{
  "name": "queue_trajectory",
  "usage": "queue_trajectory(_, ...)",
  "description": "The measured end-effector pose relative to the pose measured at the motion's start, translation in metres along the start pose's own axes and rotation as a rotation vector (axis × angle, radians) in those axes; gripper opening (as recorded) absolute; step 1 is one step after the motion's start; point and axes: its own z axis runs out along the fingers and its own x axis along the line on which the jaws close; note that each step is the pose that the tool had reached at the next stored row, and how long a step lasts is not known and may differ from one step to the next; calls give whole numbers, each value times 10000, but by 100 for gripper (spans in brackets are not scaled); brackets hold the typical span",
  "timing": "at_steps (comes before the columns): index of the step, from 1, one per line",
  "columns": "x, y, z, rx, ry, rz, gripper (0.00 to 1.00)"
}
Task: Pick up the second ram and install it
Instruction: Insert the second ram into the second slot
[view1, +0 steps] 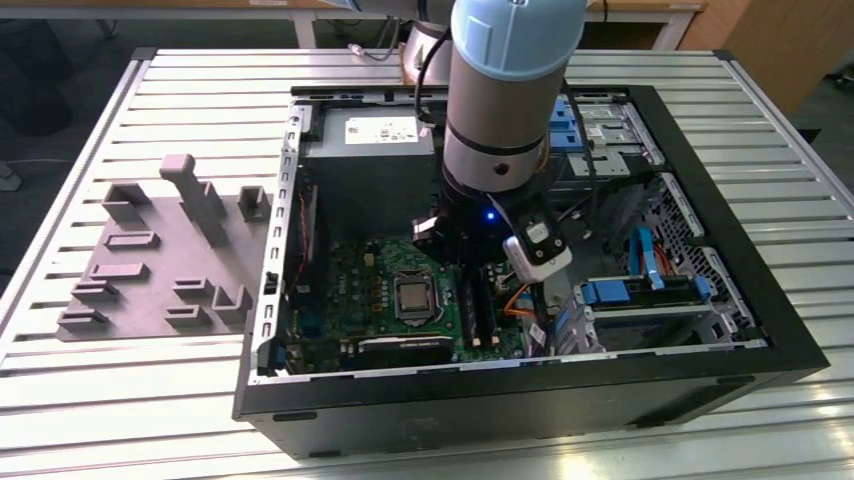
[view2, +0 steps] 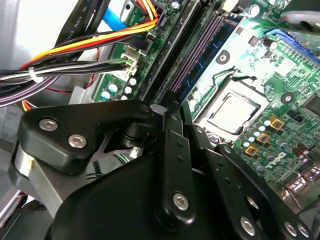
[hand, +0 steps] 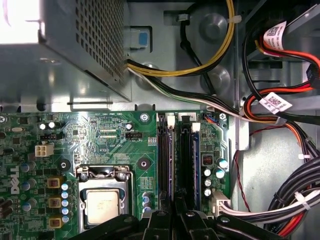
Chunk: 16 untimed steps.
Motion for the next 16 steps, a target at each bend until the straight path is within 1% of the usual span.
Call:
queue_trajectory(9,-21,0,-2,1,14,-107,14)
queue_trajectory(16,-21,9,-3,0,13,-110,14)
